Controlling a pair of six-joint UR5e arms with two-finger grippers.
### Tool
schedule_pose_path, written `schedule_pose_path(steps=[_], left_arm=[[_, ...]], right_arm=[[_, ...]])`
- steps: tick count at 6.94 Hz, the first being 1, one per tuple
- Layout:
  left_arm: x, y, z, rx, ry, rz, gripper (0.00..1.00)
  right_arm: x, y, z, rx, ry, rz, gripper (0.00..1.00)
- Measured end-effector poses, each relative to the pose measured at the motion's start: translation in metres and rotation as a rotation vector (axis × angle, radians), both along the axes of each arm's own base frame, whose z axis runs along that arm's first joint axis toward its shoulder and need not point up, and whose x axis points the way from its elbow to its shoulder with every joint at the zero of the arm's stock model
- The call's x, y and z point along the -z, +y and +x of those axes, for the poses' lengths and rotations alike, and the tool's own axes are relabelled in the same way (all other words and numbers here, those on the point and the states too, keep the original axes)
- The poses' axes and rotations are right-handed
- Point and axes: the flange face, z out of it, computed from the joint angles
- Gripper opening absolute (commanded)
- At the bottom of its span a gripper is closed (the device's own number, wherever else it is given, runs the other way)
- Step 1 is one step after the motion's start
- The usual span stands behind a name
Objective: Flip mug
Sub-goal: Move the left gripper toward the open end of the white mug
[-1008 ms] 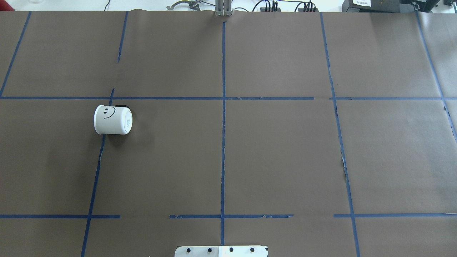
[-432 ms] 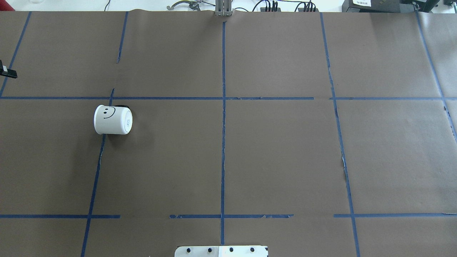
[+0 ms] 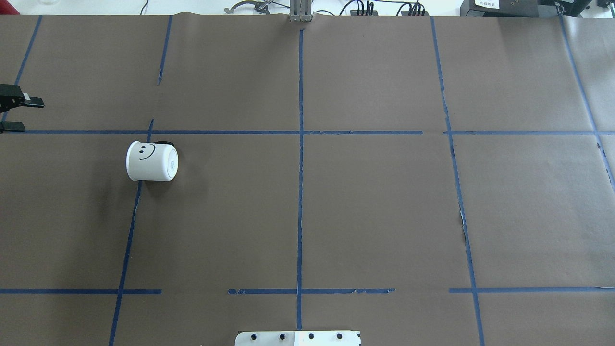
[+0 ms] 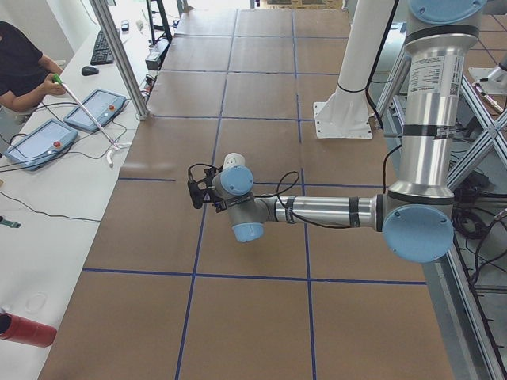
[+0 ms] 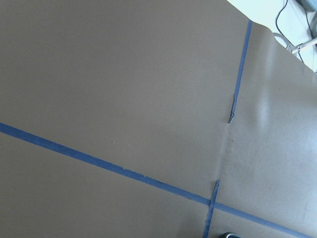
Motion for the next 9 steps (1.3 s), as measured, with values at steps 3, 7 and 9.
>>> schedule_pose_path(steps=[3,7,9], left_arm=[[0.014,0.007,0.051,0.105,0.193,-0.018,1.00],[-0.026,0.044,0.067,0.104,0.371,0.169,0.97],[-0.029,0.042,0.088,0.038,0.339,0.297,0.97]], right_arm=[[-0.001,0.000,0.000,0.000,0.000,-0.001,1.00],[0.000,0.000,0.000,0.000,0.000,0.000,1.00],[0.000,0.000,0.000,0.000,0.000,-0.001,1.00]])
